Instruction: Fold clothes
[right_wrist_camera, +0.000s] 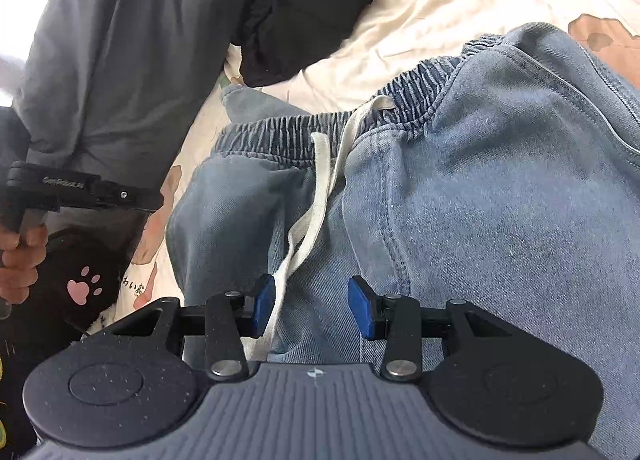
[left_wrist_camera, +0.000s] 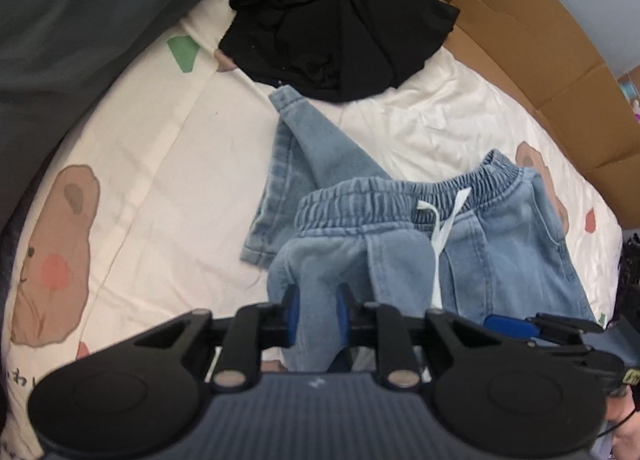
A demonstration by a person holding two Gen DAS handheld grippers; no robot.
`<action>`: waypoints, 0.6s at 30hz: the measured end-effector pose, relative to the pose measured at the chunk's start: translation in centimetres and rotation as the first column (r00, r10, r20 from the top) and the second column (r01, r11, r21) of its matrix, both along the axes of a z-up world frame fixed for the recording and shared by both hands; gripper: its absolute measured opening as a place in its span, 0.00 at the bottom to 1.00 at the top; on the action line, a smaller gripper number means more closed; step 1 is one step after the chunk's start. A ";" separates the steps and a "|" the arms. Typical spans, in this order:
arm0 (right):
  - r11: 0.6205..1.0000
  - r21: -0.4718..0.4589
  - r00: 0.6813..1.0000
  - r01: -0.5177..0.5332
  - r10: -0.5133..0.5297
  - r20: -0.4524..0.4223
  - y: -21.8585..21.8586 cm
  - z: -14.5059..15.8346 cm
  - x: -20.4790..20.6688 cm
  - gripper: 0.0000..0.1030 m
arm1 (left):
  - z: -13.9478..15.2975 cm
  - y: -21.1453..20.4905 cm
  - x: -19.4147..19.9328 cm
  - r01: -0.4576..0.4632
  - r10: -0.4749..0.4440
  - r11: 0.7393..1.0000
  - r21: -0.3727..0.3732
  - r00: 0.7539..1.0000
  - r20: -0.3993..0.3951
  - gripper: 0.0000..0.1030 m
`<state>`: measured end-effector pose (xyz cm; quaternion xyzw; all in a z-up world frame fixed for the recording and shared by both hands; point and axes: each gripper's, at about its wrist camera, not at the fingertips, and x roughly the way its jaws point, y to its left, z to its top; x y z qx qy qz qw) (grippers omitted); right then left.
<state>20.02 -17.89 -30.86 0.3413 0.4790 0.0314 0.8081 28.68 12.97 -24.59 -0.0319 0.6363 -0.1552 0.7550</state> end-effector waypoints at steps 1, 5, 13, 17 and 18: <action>1.000 -0.001 1.000 0.000 0.000 -0.001 0.0 0.0 0.1 0.46 | -0.2 0.1 -0.2 -0.002 0.002 1.000 0.005 1.000 0.000 0.20; 1.000 -0.005 1.000 -0.007 0.007 -0.002 0.3 -0.1 0.2 0.46 | -1.9 0.6 -0.5 -0.015 0.015 0.998 0.059 1.000 0.000 0.20; 1.000 -0.014 1.000 -0.008 0.008 -0.026 0.2 -0.8 -0.2 0.46 | -4.9 1.0 -1.2 -0.070 0.071 0.997 0.023 0.997 -0.041 0.20; 1.000 -0.016 0.999 -0.006 0.005 -0.033 0.2 -1.0 -0.4 0.46 | -5.4 0.9 -1.3 -0.093 0.093 0.996 0.004 0.994 -0.051 0.22; 1.000 -0.017 0.999 -0.006 0.006 -0.034 0.2 -1.0 -0.4 0.46 | -5.5 0.9 -1.3 -0.096 0.096 0.995 0.006 0.994 -0.052 0.23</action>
